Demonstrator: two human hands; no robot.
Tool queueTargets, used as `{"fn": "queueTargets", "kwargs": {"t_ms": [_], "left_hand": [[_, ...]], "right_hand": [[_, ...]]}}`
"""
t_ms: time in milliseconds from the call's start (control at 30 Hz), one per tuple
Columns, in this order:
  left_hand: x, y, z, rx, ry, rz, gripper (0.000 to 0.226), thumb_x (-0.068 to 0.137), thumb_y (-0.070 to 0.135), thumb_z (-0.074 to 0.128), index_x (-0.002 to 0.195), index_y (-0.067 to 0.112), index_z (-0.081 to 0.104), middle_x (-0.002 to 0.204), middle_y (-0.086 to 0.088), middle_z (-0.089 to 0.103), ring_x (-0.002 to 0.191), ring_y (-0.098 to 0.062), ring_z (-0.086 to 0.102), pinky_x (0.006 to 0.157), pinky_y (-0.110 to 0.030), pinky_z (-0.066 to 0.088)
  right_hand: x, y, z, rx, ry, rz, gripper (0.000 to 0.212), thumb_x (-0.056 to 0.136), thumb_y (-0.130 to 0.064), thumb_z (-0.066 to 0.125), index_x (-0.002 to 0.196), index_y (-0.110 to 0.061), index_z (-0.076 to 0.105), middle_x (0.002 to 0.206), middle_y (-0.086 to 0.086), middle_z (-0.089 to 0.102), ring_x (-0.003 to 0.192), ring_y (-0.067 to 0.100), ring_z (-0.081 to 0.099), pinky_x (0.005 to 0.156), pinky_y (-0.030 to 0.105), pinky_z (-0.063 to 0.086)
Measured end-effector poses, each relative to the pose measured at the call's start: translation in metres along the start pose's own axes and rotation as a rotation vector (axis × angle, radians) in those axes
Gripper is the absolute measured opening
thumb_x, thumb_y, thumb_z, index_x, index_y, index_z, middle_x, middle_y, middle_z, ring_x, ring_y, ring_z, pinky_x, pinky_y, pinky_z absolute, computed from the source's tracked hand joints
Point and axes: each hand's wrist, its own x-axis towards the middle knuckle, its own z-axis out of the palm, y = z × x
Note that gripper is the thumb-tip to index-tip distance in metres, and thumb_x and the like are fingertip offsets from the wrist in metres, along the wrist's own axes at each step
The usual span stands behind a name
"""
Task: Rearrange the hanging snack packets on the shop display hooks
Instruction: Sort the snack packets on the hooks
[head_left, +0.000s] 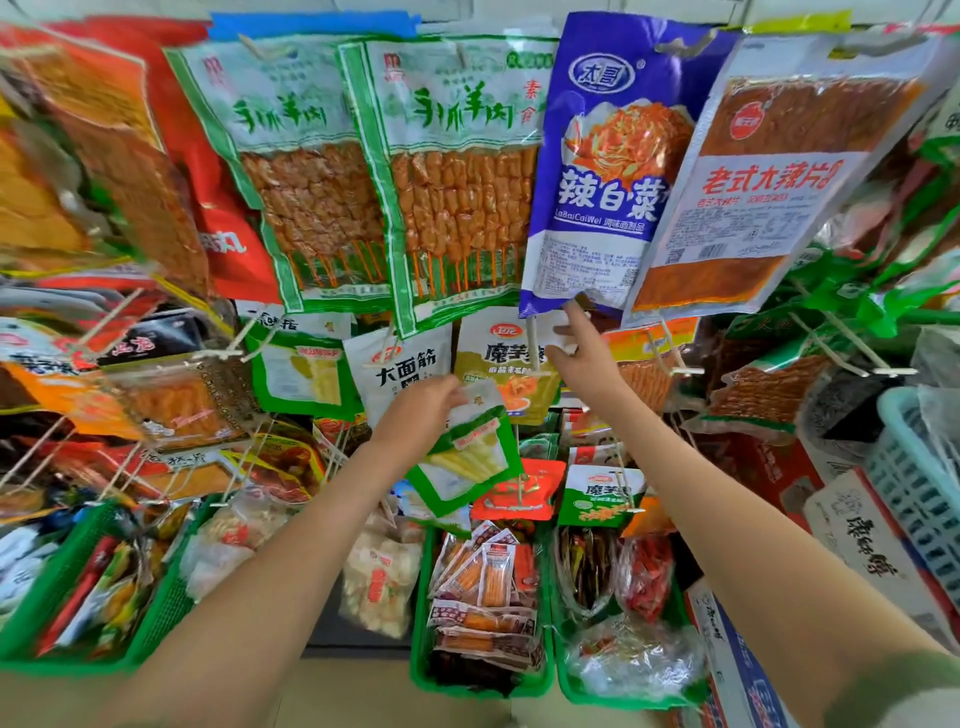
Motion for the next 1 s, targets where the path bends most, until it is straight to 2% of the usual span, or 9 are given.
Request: {"fn": "queueTargets", "kwargs": {"t_ms": [100,167,233,300,500,600,733,867,1000], "left_hand": [[0.001,-0.003,-0.008,-0.105,-0.065,-0.097,0.022,0.097,0.011,0.047,0.079,-0.001,0.051,0.069,-0.007,0.047,0.076,-0.024,0.050,0.053,-0.018,0.028],[0.001,-0.004,-0.012,-0.114,-0.105,-0.106,0.023,0.098,0.014,0.045,0.090,-0.004,0.056,0.081,-0.014,0.055,0.081,-0.026,0.050,0.061,-0.025,0.031],[0.001,-0.003,-0.015,-0.094,-0.137,-0.079,0.024,0.098,0.014,0.046,0.103,-0.005,0.060,0.097,-0.018,0.061,0.091,-0.028,0.054,0.074,-0.032,0.037],[0.000,-0.001,-0.016,-0.036,-0.170,-0.033,0.024,0.098,0.015,0.046,0.101,-0.004,0.061,0.098,-0.019,0.062,0.089,-0.027,0.054,0.073,-0.034,0.039],[-0.007,0.000,-0.017,0.111,-0.138,0.045,0.025,0.098,0.022,0.046,0.095,0.006,0.065,0.090,-0.009,0.065,0.084,-0.025,0.057,0.071,-0.037,0.046],[-0.017,0.000,-0.018,0.064,-0.114,0.034,0.024,0.098,0.022,0.047,0.097,0.006,0.065,0.086,-0.003,0.063,0.078,-0.019,0.054,0.067,-0.030,0.037],[-0.032,0.005,-0.019,0.006,-0.056,-0.004,0.021,0.097,0.018,0.048,0.093,0.005,0.064,0.074,0.006,0.050,0.068,-0.010,0.045,0.063,-0.026,0.031],[-0.049,0.015,-0.021,0.097,-0.047,0.050,0.023,0.097,0.023,0.048,0.097,0.010,0.066,0.086,-0.002,0.061,0.083,-0.022,0.056,0.068,-0.030,0.038],[-0.072,0.033,-0.020,0.215,-0.016,0.043,0.024,0.098,0.029,0.044,0.097,0.015,0.063,0.096,-0.007,0.064,0.088,-0.028,0.058,0.066,-0.035,0.044]], "right_hand": [[0.011,-0.007,0.002,-0.092,-0.063,-0.004,0.053,0.092,-0.007,0.049,0.139,-0.023,0.032,0.131,-0.001,0.045,0.106,0.013,0.051,0.078,0.030,0.042],[0.016,-0.008,0.005,-0.186,-0.107,-0.024,0.054,0.089,-0.001,0.048,0.138,-0.018,0.034,0.140,0.006,0.036,0.102,0.018,0.052,0.086,0.034,0.043],[0.022,-0.008,0.008,-0.315,-0.092,-0.054,0.048,0.087,0.005,0.047,0.133,-0.009,0.044,0.148,0.015,0.023,0.121,0.027,0.043,0.096,0.029,0.037],[0.024,-0.010,0.010,-0.401,-0.098,-0.104,0.044,0.086,0.008,0.046,0.128,-0.004,0.050,0.148,0.021,0.020,0.134,0.034,0.029,0.099,0.033,0.034],[0.007,-0.017,0.009,-0.318,-0.091,-0.091,0.035,0.088,0.009,0.042,0.118,-0.002,0.058,0.117,0.022,0.055,0.104,0.035,0.054,0.085,0.036,0.043],[-0.010,-0.019,0.006,-0.220,-0.076,-0.058,0.025,0.090,0.007,0.041,0.108,0.003,0.058,0.100,0.023,0.059,0.086,0.034,0.056,0.078,0.041,0.050],[-0.040,-0.025,0.002,-0.168,-0.048,-0.066,0.030,0.088,0.007,0.036,0.105,-0.006,0.056,0.077,0.012,0.059,0.071,0.031,0.055,0.063,0.041,0.047],[-0.065,-0.029,-0.004,-0.171,-0.009,-0.100,0.020,0.092,0.001,0.041,0.103,-0.004,0.056,0.078,0.010,0.057,0.069,0.024,0.051,0.060,0.031,0.039],[-0.098,-0.026,-0.015,-0.167,-0.051,-0.064,0.017,0.092,0.002,0.042,0.100,0.000,0.057,0.081,0.021,0.059,0.070,0.031,0.052,0.058,0.033,0.039]]}}
